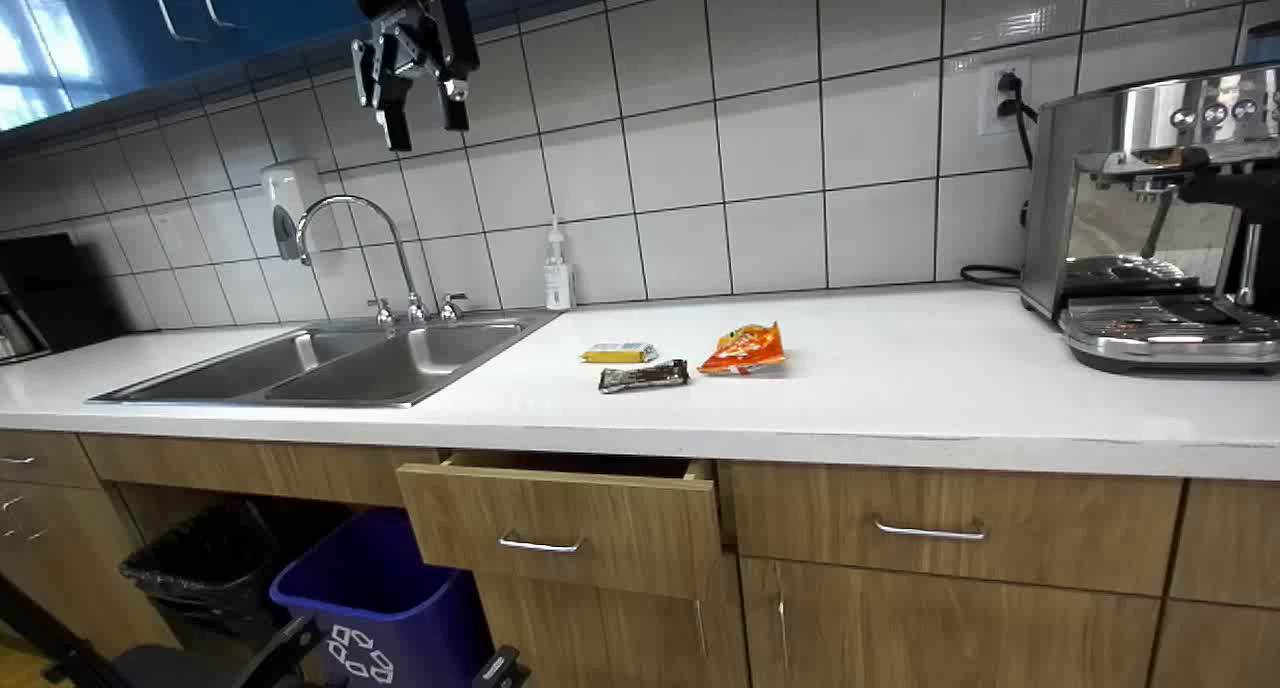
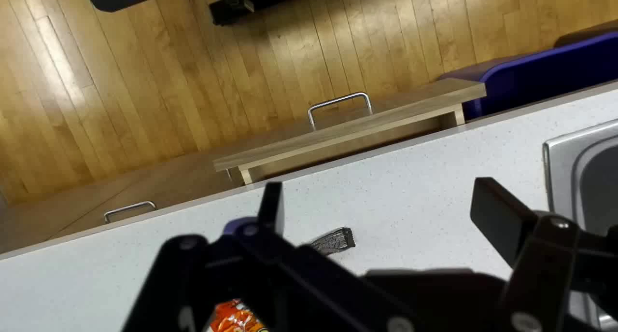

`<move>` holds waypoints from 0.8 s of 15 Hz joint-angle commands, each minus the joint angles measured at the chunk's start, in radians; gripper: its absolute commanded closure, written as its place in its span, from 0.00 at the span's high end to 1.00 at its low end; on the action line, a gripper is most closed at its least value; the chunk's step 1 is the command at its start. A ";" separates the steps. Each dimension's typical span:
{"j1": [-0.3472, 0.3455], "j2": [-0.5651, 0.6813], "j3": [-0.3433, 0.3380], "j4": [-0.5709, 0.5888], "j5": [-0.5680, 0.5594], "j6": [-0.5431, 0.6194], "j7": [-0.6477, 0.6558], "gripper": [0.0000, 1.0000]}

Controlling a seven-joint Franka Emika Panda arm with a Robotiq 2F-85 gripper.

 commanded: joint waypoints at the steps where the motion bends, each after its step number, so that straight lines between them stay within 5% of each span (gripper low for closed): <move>1: 0.004 0.001 -0.004 0.002 -0.001 -0.003 0.001 1.00; 12: -0.001 0.009 0.002 -0.053 -0.018 0.139 0.021 1.00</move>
